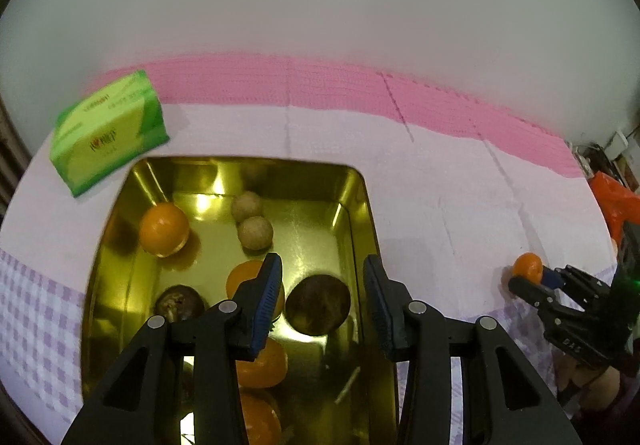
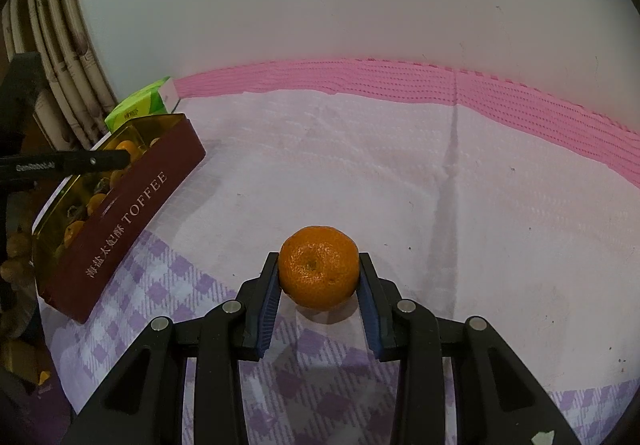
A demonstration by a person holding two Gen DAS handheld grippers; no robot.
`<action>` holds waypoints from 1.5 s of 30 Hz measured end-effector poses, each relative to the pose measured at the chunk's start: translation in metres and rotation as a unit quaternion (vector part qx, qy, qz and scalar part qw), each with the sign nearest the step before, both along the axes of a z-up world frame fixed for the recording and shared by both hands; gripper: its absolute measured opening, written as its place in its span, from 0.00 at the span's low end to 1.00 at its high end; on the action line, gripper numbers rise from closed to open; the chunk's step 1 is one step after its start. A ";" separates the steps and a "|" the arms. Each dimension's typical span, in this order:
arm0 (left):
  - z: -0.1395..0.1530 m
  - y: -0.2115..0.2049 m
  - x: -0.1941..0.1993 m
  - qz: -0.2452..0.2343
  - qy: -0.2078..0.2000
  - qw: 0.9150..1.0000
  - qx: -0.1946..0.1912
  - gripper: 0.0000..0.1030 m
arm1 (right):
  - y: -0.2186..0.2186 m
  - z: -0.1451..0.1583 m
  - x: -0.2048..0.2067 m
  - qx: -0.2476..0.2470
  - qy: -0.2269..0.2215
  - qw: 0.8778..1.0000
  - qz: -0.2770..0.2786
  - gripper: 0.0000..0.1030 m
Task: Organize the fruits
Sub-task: 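Lower the dark dried fruit into the tray and open the left gripper while the right gripper holds the mandarin, then carry the mandarin over the tray with the right gripper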
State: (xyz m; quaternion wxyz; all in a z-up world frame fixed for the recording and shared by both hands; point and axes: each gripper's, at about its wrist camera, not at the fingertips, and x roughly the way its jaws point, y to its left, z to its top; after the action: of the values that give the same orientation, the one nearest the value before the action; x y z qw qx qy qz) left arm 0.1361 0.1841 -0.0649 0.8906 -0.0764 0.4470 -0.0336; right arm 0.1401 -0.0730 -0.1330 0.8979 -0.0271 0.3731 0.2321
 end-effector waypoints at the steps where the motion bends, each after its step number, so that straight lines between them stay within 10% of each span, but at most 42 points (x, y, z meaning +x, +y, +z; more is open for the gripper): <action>1: 0.003 0.000 -0.001 0.001 -0.002 1.000 -0.001 0.47 | 0.000 0.000 0.001 -0.001 0.001 1.000 -0.001 0.32; 9: 0.037 -0.004 -0.055 0.069 -0.040 0.995 0.067 0.82 | -0.001 -0.005 0.005 0.000 0.016 1.000 -0.010 0.32; 26: 0.060 0.014 -0.149 0.149 -0.022 0.984 0.092 0.93 | 0.004 -0.002 -0.016 -0.008 0.020 1.000 -0.018 0.32; 45: 0.050 0.023 -0.154 0.156 -0.005 0.980 0.125 0.94 | 0.013 0.039 -0.053 0.004 0.000 1.000 -0.011 0.32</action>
State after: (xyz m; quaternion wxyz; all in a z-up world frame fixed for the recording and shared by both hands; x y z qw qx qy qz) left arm -0.0177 0.2068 -0.0146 0.8895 -0.0334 0.4262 0.1615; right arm 0.0875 -0.0596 -0.0940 0.9007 -0.0196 0.3721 0.2233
